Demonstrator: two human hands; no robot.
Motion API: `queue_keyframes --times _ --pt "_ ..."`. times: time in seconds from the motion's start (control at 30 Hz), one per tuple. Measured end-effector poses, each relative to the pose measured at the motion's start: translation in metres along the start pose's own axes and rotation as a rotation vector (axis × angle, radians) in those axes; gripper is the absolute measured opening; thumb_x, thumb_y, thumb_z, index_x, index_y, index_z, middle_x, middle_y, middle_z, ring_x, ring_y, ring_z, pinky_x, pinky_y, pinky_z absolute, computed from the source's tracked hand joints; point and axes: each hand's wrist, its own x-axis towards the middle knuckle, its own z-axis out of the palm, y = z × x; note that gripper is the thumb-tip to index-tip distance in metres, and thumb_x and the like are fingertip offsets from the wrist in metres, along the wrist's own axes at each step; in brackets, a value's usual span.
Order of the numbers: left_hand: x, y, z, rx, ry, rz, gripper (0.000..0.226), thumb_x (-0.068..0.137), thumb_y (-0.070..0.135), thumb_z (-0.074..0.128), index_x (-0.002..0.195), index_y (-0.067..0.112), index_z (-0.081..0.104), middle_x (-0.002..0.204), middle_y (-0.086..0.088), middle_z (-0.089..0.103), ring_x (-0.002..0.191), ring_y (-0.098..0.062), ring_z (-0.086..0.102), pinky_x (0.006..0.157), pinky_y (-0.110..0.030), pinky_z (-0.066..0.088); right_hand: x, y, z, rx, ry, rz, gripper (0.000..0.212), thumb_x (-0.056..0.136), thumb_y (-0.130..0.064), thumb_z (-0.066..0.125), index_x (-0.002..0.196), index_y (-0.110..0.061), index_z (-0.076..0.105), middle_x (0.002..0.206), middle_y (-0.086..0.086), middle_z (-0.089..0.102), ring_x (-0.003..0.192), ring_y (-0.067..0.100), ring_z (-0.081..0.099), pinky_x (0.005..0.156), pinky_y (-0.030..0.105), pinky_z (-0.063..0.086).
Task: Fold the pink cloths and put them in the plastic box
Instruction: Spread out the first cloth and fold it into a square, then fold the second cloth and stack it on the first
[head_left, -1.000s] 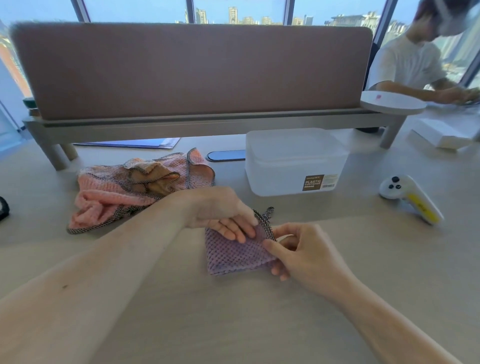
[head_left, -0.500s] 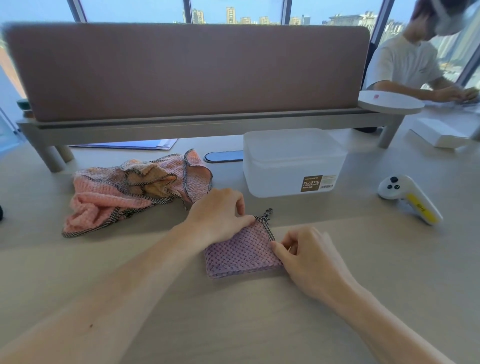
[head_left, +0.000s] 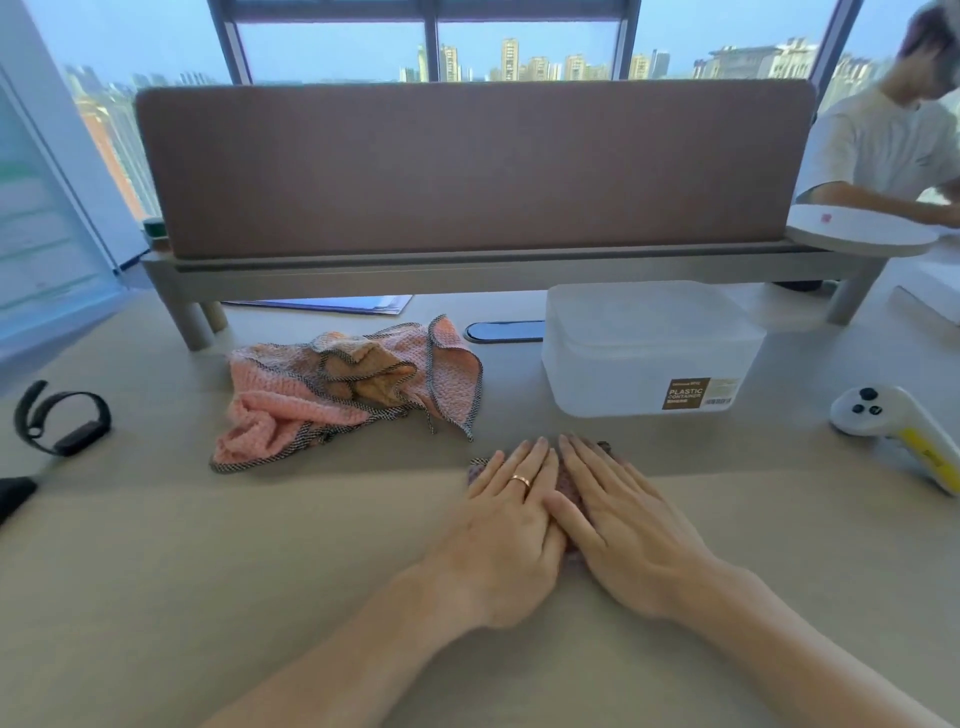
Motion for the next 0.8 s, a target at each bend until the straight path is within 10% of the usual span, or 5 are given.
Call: queue_keyframes --times 0.13,0.27,0.5,0.7,0.8 --pt "-0.011 -0.045 -0.022 -0.022 -0.026 -0.019 0.063 0.108 0.044 0.024 0.164 0.021 0.006 0.171 0.008 0.002 0.156 -0.005 -0.005 0.128 -0.032 -0.002 0.003 0.004 0.002 -0.150 0.009 0.026 0.098 0.075 -0.069 -0.022 0.161 -0.022 -0.014 0.170 -0.006 -0.011 0.155 0.006 -0.013 0.124 0.028 -0.011" --pt "-0.012 -0.094 -0.060 -0.007 0.290 0.006 0.046 0.103 0.032 0.050 0.148 0.026 0.047 0.149 0.008 0.050 0.139 -0.010 0.042 0.117 -0.035 0.035 0.002 -0.005 -0.001 -0.184 0.062 0.057 0.087 0.088 -0.071 -0.008 0.159 -0.022 -0.019 0.169 -0.005 -0.020 0.153 0.008 -0.023 0.126 0.033 -0.011" --pt "0.042 -0.107 -0.056 0.318 0.307 0.057 0.023 0.094 0.018 0.060 0.109 0.027 0.076 0.127 0.006 0.068 0.120 -0.021 0.058 0.103 -0.036 0.037 0.007 -0.040 -0.015 -0.140 0.198 -0.035 0.090 0.084 -0.078 -0.006 0.161 -0.030 -0.013 0.167 -0.009 -0.022 0.151 0.008 -0.030 0.123 0.031 -0.018" --pt "0.064 -0.081 -0.094 -0.428 0.541 -0.132 0.007 0.093 0.029 0.067 0.087 0.025 0.067 0.085 0.011 0.074 0.082 -0.005 0.068 0.077 -0.033 0.054 0.031 -0.055 -0.053 0.283 0.365 -0.033 0.068 0.096 -0.051 0.058 0.155 -0.029 0.033 0.159 -0.012 0.036 0.147 0.008 0.030 0.115 0.022 0.022" --pt "0.048 -0.062 -0.135 -0.508 0.508 0.119 0.010 0.102 0.023 0.059 0.094 0.017 0.060 0.080 0.006 0.075 0.075 -0.008 0.070 0.066 -0.019 0.049 0.043 -0.069 -0.087 0.452 0.459 -0.171 0.058 0.092 -0.033 0.071 0.145 -0.026 0.047 0.137 -0.018 0.056 0.125 -0.002 0.050 0.102 0.007 0.035"
